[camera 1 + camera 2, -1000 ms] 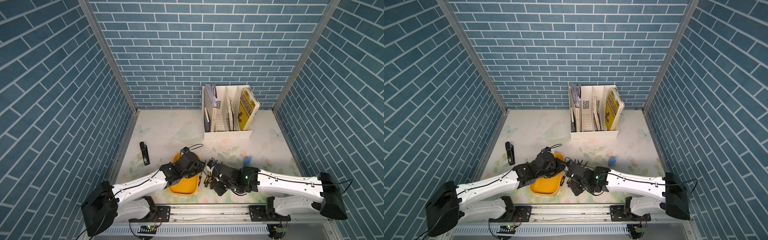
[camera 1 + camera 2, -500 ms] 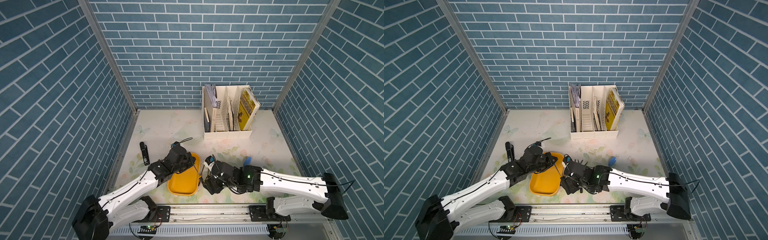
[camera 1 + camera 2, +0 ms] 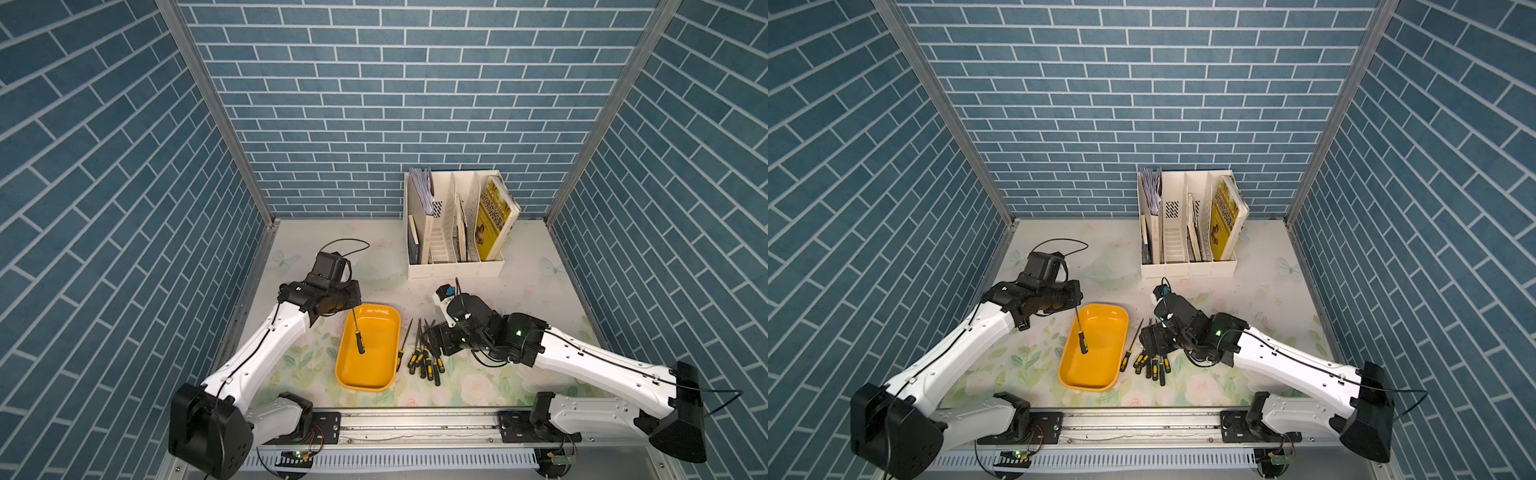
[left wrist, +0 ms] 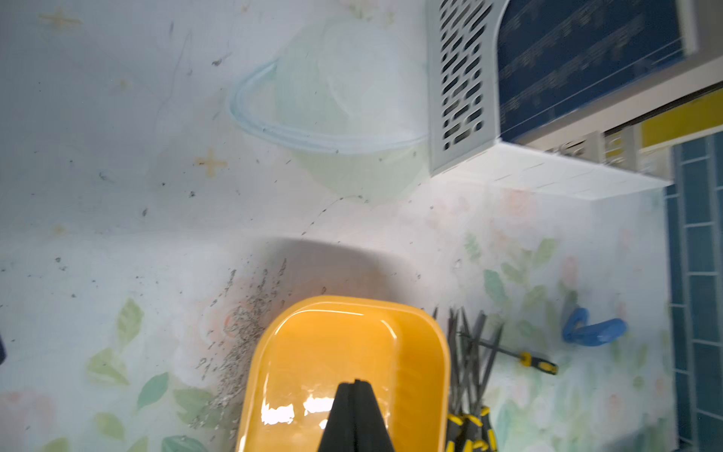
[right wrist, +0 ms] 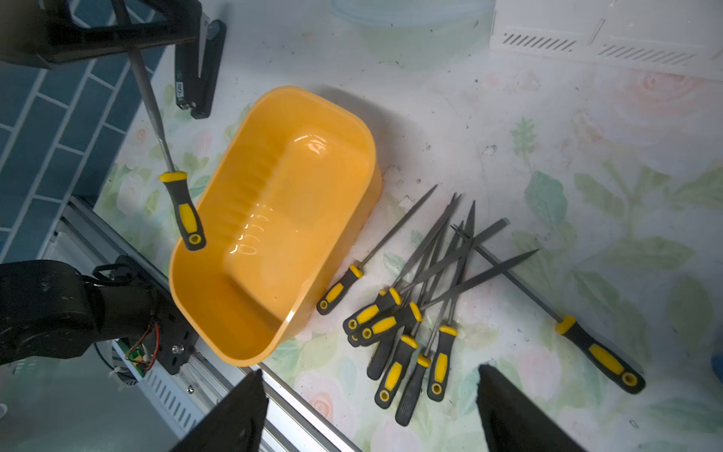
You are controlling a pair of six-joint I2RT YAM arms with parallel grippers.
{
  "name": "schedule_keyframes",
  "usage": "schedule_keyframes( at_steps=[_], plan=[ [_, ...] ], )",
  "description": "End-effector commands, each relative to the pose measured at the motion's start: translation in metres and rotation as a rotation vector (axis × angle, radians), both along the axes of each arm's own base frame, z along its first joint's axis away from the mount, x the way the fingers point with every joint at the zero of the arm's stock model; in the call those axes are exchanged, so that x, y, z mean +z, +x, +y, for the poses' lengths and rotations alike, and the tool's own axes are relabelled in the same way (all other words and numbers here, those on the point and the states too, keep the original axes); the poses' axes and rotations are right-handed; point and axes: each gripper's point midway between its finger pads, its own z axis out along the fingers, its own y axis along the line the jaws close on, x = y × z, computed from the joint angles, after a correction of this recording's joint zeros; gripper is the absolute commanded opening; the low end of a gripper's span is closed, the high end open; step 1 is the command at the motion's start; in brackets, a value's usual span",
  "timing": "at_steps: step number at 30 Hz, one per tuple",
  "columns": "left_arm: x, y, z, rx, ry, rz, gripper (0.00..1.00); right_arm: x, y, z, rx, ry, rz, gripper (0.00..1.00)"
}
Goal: Put the file tool into the storage box
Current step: Place the file tool in the storage box.
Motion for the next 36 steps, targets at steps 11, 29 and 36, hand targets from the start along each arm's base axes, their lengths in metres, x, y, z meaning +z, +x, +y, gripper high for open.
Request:
schedule_keyframes(
  at_steps=[11, 29, 36],
  plan=[
    [-0.078, -0.010, 0.005, -0.082, 0.266, 0.132, 0.00, -0.068, 0.020, -0.043, -0.042, -0.267, 0.060, 0.87],
    [-0.112, -0.029, -0.002, -0.116, 0.315, 0.198, 0.33, -0.108, 0.036, -0.072, -0.113, -0.408, 0.107, 0.85],
    [-0.078, -0.024, -0.014, -0.111, 0.248, 0.136, 0.44, -0.109, 0.082, -0.079, -0.191, -0.336, 0.122, 0.85]
  ],
)
